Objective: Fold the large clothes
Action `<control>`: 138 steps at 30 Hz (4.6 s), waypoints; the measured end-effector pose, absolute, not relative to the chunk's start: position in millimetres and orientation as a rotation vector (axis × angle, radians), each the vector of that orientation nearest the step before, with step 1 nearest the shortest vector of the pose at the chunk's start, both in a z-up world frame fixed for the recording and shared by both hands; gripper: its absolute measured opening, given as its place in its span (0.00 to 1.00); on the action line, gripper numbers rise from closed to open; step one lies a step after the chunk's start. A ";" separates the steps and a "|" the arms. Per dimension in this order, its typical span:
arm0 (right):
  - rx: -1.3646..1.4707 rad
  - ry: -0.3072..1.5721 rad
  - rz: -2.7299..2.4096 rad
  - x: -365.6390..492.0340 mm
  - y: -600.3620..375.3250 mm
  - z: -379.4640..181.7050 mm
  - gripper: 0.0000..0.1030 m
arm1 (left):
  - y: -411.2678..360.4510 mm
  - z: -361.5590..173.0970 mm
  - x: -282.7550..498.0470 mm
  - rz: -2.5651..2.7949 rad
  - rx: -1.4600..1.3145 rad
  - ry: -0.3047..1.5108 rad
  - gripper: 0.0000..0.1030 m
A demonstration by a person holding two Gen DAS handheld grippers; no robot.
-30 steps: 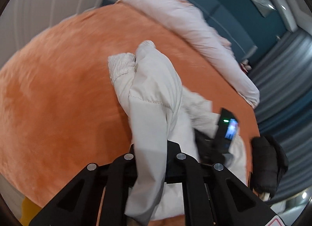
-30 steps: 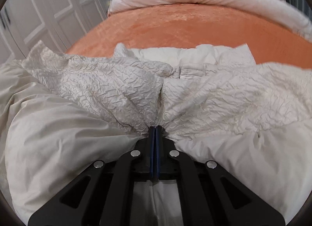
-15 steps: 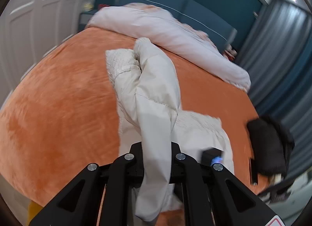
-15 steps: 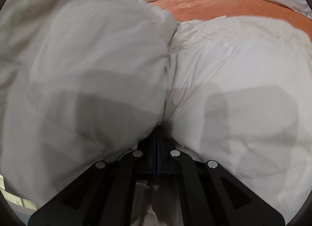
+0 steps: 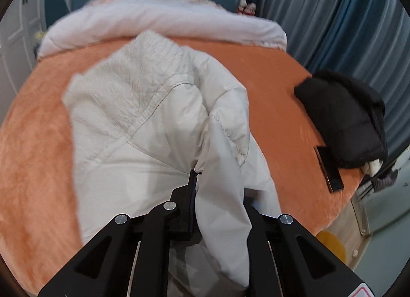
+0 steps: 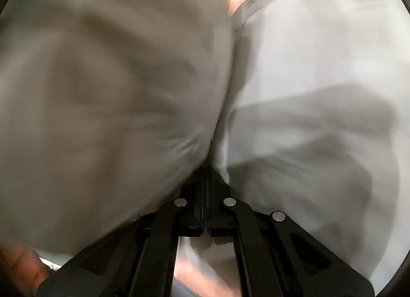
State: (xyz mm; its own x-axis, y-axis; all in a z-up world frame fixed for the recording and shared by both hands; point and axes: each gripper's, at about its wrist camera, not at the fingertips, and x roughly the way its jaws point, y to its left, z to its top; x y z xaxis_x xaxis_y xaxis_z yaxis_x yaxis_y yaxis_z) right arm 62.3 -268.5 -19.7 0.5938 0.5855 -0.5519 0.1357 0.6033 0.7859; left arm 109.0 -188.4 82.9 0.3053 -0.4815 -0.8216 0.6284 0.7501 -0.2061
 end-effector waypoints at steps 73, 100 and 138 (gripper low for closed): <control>0.798 0.745 -0.181 34.1 -457.6 30.5 0.39 | -249.4 -8.0 189.4 -0.491 0.279 0.808 0.82; 0.801 0.990 -0.188 -42.2 -347.8 -26.9 0.05 | -88.8 -22.3 71.2 -0.426 0.157 1.099 0.93; 0.428 0.859 -0.368 114.9 -404.0 -6.8 0.22 | -235.3 -10.3 210.7 -0.368 0.189 0.900 0.95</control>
State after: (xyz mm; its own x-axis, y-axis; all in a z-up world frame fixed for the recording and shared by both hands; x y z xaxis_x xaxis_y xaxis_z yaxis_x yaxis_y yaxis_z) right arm 114.9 -404.0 -6.8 0.6007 -0.1387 -0.7874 0.4747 0.8544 0.2116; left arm 210.7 -235.3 -10.3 0.5646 -0.2323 -0.7920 0.3885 0.9214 0.0068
